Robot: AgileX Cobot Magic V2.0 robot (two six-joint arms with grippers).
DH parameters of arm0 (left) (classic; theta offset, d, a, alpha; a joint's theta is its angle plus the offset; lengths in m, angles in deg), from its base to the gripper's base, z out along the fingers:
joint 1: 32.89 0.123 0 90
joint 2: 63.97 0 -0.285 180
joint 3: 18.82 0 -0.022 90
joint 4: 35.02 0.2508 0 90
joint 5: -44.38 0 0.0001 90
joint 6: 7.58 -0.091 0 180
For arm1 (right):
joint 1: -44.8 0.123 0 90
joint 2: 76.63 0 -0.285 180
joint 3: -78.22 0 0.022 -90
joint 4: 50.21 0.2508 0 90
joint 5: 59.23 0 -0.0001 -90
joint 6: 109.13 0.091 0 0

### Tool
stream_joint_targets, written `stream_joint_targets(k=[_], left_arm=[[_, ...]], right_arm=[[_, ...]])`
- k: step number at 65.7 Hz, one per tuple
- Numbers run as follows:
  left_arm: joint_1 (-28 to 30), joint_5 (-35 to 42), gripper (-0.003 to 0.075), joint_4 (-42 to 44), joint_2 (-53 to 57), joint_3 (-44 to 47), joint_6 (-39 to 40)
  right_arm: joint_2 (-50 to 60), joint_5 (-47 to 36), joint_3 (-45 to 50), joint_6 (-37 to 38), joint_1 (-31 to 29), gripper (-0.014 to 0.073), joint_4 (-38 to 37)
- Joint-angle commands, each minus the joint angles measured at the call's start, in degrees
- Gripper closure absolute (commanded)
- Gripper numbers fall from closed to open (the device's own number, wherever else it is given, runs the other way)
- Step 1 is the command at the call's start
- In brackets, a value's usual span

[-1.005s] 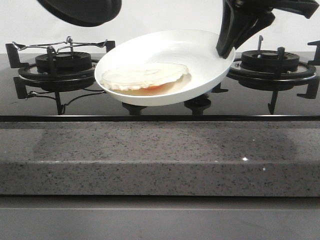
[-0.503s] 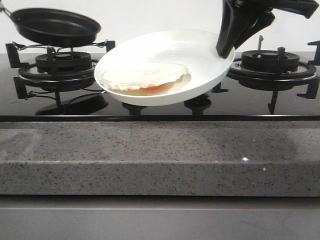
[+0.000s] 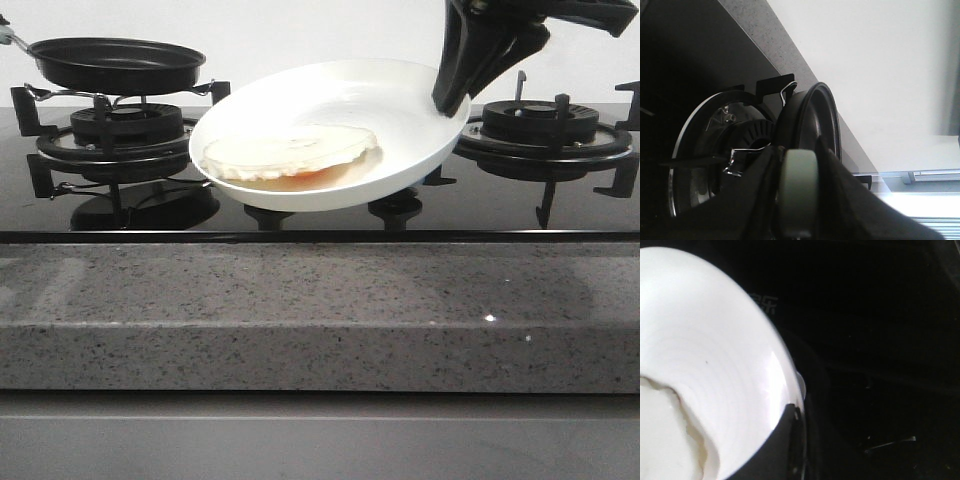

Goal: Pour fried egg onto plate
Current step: 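Lower the empty pan back onto its burner with the left gripper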

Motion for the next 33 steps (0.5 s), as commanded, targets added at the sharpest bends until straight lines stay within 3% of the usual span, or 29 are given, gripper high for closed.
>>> stream_joint_targets(k=[1,10,33], left_arm=[[0.05,-1.14,0.0398,-3.39,3.03,-2.05,0.5],[0.18,-1.35,0.0223,-0.67,3.03,-2.05,0.4],[5.31,-2.01,0.0216,10.26,6.45,-3.97,0.4]], right_arm=[[2.42,-3.26,-1.54,-0.02,0.01,0.0694,0.21],[2.42,-3.26,-1.54,-0.02,0.01,0.0694,0.21],[2.42,-3.26,-1.54,-0.02,0.01,0.0694,0.21]])
